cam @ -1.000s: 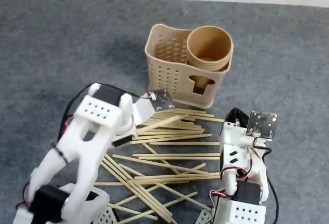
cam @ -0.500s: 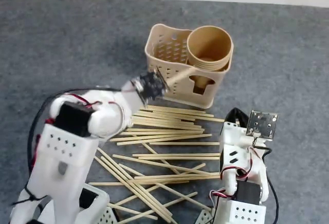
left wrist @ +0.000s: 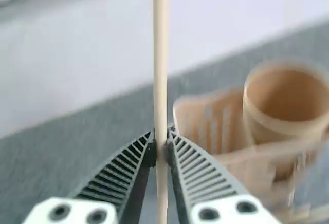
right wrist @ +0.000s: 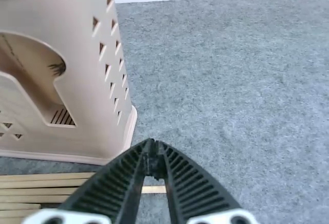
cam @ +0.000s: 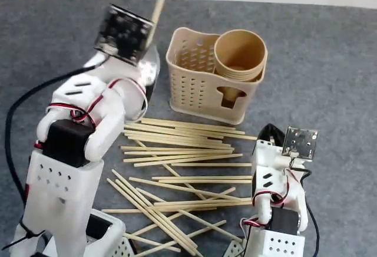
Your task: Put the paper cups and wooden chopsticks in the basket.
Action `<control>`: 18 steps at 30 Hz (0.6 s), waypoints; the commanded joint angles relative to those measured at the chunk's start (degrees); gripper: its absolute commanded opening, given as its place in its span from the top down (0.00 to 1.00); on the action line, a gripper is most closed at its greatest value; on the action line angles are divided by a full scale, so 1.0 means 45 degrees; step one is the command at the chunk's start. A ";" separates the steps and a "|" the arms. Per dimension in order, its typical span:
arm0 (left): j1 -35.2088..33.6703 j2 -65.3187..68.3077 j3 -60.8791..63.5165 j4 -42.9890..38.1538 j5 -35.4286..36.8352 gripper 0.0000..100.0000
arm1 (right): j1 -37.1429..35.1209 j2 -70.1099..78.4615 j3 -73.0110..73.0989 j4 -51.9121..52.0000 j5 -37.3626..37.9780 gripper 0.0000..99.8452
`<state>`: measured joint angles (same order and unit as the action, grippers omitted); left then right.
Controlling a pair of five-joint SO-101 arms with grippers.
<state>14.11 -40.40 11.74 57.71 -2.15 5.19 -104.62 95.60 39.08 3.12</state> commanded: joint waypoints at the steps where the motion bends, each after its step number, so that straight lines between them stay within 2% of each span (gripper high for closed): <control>1: 0.0322 0.0244 -0.0420 -0.2657 0.1250 1.00 | 0.0049 -0.0186 0.0225 -0.0264 0.0137 0.99; 10: 0.0928 0.2706 -0.0361 -0.6271 0.1407 1.00 | 0.0049 -0.0186 0.0225 -0.0264 0.0137 0.99; 15: 0.1084 0.3663 -0.0342 -0.7404 0.2462 1.00 | 0.0049 -0.0186 0.0225 -0.0264 0.0137 0.99; 18: 0.1123 0.4288 -0.0342 -0.7502 0.2520 1.00 | 0.0049 -0.0186 0.0225 -0.0264 0.0137 0.99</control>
<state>17.80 -23.08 11.74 26.07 7.78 5.19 -104.62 95.60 39.08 3.12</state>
